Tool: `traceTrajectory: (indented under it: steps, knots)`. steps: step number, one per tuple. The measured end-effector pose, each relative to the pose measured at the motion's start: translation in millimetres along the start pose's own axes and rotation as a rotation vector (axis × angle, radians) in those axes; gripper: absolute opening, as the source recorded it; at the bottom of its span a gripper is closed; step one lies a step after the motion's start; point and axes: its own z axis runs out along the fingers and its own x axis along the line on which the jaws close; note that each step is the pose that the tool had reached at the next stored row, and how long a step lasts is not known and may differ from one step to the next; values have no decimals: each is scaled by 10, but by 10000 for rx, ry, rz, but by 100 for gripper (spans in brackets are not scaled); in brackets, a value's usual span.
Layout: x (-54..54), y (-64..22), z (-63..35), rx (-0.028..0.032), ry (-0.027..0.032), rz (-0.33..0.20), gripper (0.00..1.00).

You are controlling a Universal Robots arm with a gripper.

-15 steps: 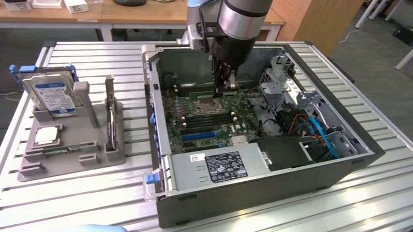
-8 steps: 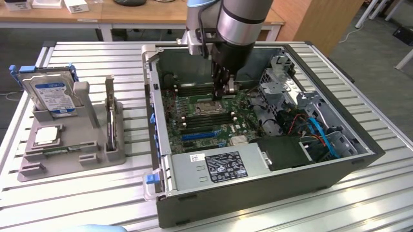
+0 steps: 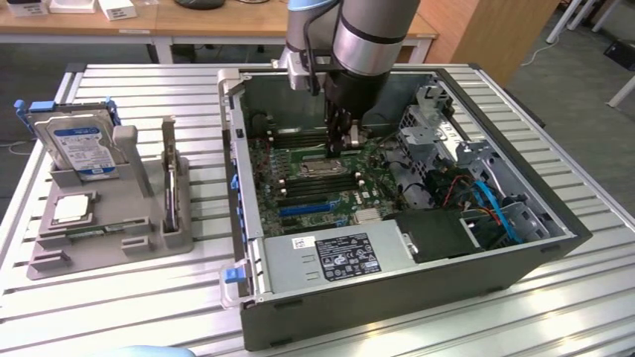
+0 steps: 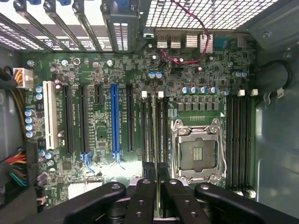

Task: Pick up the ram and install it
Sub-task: 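Insert the ram into the slot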

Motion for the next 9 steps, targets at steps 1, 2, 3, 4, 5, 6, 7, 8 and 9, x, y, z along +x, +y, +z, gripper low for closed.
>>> traceTrajectory:
  steps: [1,2,3,4,5,6,7,8,9]
  knots:
    - [0,-1,2,7,1,77,13]
    - [0,-2,5,17,2,166,13]
    - [0,-3,7,26,7,260,13]
    - [0,-4,9,33,12,331,13]
    - [1,-5,10,35,19,361,13]
    - [1,-5,10,36,21,360,13]
    - [1,-5,10,36,22,361,13]
    - [1,-5,9,36,23,360,13]
    - [1,-6,10,36,22,359,13]
